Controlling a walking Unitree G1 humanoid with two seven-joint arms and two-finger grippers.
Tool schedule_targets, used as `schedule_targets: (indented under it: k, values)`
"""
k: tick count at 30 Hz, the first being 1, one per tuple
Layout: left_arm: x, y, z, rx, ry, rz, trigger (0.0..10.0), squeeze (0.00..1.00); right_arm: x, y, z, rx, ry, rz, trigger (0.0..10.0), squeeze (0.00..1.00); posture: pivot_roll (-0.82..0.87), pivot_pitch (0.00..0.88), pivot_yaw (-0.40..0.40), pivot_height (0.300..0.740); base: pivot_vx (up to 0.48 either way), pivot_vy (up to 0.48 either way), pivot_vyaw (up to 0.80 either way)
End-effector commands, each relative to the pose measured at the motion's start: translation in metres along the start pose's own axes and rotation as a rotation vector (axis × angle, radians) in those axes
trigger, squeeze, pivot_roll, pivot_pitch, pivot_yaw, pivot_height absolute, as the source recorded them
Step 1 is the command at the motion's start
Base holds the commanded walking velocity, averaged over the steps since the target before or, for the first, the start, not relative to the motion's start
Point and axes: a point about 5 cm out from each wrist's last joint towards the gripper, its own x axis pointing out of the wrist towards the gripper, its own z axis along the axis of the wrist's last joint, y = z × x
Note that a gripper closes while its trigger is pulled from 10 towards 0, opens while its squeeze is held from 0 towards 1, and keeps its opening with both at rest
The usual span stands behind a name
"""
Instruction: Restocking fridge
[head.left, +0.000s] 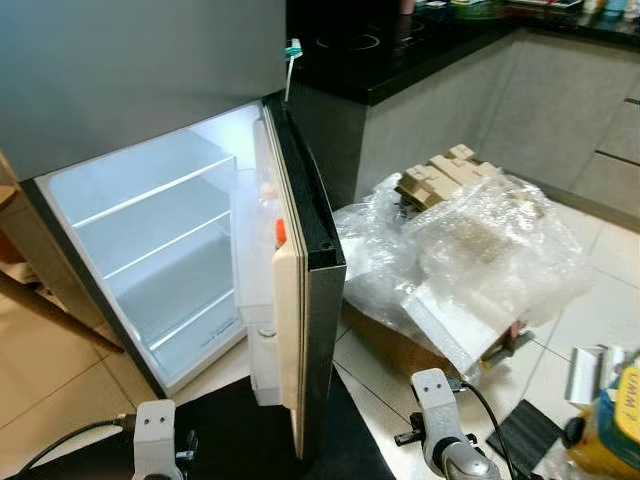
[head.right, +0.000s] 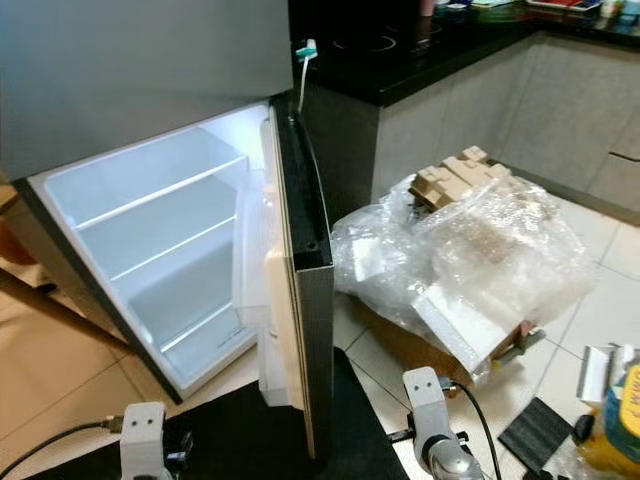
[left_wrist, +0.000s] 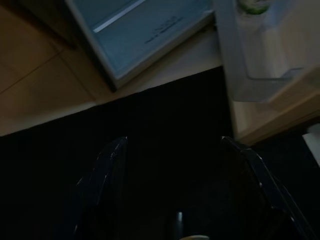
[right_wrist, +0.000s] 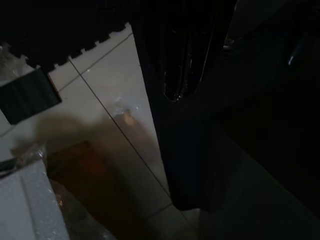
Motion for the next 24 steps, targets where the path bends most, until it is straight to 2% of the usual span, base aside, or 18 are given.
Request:
schedule_targets:
  k: [1, 4, 5, 6, 8, 9, 10, 11, 12, 14, 15, 16, 20, 24]
  values:
    - [-0.002, 0.006, 0.0, 0.013, -0.018, 0.001, 10.0, 0.0, 0.002, 0.004, 0.005, 0.017, -0.021, 0.01, 10.0, 0.0, -0.1, 0.039, -0.018, 0.74, 0.0, 0.0, 0.0]
    - [-0.007, 0.002, 0.013, 0.131, -0.142, -0.157, 10.0, 0.0, 0.007, 0.005, 0.027, 0.06, -0.096, 0.046, 10.0, 0.0, -0.1, 0.046, -0.024, 0.74, 0.0, 0.0, 0.0]
    - [-0.007, 0.002, 0.013, 0.131, -0.142, -0.157, 10.0, 0.0, 0.007, 0.005, 0.027, 0.06, -0.096, 0.046, 10.0, 0.0, -0.1, 0.046, -0.024, 0.74, 0.0, 0.0, 0.0]
    - [-0.008, 0.001, 0.017, 0.17, -0.172, -0.195, 10.0, 0.0, 0.009, 0.006, 0.032, 0.066, -0.106, 0.06, 10.0, 0.0, -0.1, 0.046, -0.026, 0.74, 0.0, 0.0, 0.0]
    - [-0.008, 0.001, 0.017, 0.17, -0.172, -0.195, 10.0, 0.0, 0.009, 0.006, 0.032, 0.066, -0.106, 0.06, 10.0, 0.0, -0.1, 0.046, -0.026, 0.74, 0.0, 0.0, 0.0]
    - [-0.009, -0.001, 0.022, 0.195, -0.2, -0.242, 10.0, 0.0, 0.01, 0.008, 0.037, 0.068, -0.121, 0.09, 10.0, 0.0, -0.1, 0.046, -0.032, 0.74, 0.0, 0.0, 0.0]
    - [-0.009, -0.001, 0.022, 0.195, -0.2, -0.242, 10.0, 0.0, 0.01, 0.008, 0.037, 0.068, -0.121, 0.09, 10.0, 0.0, -0.1, 0.046, -0.032, 0.74, 0.0, 0.0, 0.0]
    - [-0.011, -0.002, 0.028, 0.219, -0.237, -0.303, 10.0, 0.0, 0.011, 0.014, 0.043, 0.054, -0.135, 0.146, 10.0, 0.0, -0.09, 0.048, -0.04, 0.74, 0.0, 0.0, 0.0]
    - [-0.011, -0.002, 0.028, 0.219, -0.237, -0.303, 10.0, 0.0, 0.011, 0.014, 0.043, 0.054, -0.135, 0.146, 10.0, 0.0, -0.09, 0.048, -0.04, 0.74, 0.0, 0.0, 0.0]
    - [-0.015, -0.001, 0.043, 0.229, -0.328, -0.394, 10.0, 0.0, 0.014, 0.024, 0.056, 0.023, -0.163, 0.226, 10.0, 0.0, -0.08, 0.049, -0.044, 0.74, 0.0, 0.0, 0.0]
    - [-0.018, 0.001, 0.052, 0.234, -0.374, -0.412, 10.0, 0.0, 0.015, 0.026, 0.063, 0.027, -0.176, 0.238, 2.0, 0.0, -0.08, 0.051, -0.045, 0.74, 0.0, 0.0, 0.0]
    - [-0.019, 0.003, 0.059, 0.234, -0.412, -0.421, 10.0, 0.0, 0.017, 0.027, 0.069, 0.037, -0.19, 0.239, 0.0, 0.0, -0.08, 0.053, -0.046, 0.74, 0.0, 0.0, 0.0]
    - [-0.021, 0.004, 0.068, 0.234, -0.449, -0.434, 10.0, 0.0, 0.018, 0.027, 0.075, 0.049, -0.202, 0.236, 0.0, 0.0, -0.07, 0.055, -0.046, 0.74, 0.0, 0.0, 0.0]
    - [-0.025, -0.007, 0.076, 0.262, -0.487, -0.513, 10.0, 0.0, 0.019, 0.031, 0.08, 0.044, -0.216, 0.247, 0.0, 0.0, -0.07, 0.058, -0.045, 0.74, 0.0, 0.0, 0.0]
